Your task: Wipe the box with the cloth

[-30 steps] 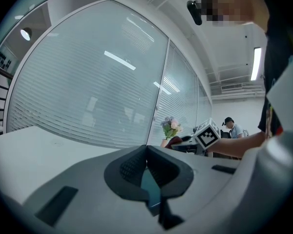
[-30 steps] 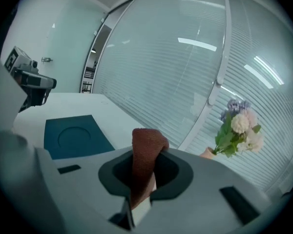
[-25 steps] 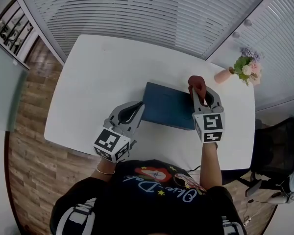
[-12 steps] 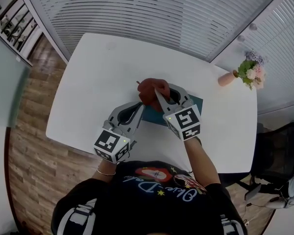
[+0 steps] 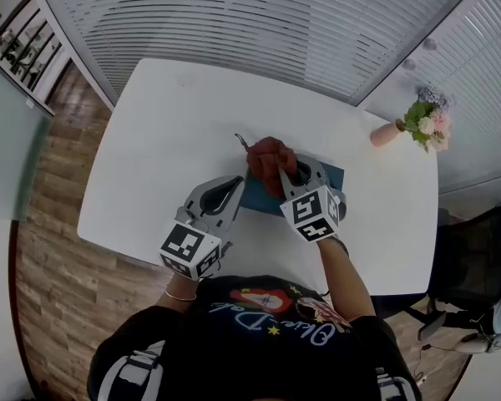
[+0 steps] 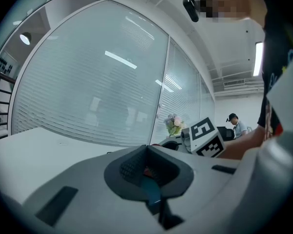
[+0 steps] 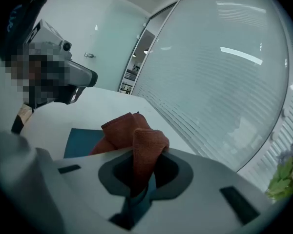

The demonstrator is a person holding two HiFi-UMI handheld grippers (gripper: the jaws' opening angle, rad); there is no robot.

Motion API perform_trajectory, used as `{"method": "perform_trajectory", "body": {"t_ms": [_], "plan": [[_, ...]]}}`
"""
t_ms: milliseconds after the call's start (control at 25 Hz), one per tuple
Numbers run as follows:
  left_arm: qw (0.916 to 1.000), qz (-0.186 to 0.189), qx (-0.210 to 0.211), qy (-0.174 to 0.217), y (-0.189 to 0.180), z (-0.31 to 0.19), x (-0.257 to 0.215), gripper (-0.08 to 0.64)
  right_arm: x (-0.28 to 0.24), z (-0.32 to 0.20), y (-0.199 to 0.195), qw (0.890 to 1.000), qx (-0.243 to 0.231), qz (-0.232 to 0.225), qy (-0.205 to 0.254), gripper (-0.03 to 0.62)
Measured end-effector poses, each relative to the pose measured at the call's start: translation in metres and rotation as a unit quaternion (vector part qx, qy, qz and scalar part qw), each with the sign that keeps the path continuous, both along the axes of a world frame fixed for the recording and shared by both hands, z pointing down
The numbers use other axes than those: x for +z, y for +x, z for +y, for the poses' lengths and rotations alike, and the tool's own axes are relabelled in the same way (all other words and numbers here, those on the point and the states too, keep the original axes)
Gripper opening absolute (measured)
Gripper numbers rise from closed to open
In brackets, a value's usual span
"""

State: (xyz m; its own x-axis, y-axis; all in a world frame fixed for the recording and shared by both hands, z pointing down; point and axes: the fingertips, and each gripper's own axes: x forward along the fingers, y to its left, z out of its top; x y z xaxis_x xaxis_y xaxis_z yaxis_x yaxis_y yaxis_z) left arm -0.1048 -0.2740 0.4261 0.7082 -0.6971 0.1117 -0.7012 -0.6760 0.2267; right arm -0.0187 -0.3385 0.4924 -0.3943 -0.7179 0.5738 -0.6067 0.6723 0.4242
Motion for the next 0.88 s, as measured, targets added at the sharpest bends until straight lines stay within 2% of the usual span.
{"method": "perform_trajectory", "body": {"t_ms": [160,520,880], "plan": [[1.0,-0.004,0.002,-0.002,0.001,0.0,0.0,0.003,0.003,0.004,0.02,1.0,0.019,0.013,0.001,0.038],[0.9999,0.0,0.011,0.006,0.014,0.001,-0.006,0.003,0.004,0.015,0.06,0.997,0.071,-0.004,-0.005,0.038],[0.9997,-0.001,0.024,0.009,0.028,0.009,-0.008,0.003,0.007,0.024,0.122,0.99,0.143,-0.001,-0.009,0.038]]}}
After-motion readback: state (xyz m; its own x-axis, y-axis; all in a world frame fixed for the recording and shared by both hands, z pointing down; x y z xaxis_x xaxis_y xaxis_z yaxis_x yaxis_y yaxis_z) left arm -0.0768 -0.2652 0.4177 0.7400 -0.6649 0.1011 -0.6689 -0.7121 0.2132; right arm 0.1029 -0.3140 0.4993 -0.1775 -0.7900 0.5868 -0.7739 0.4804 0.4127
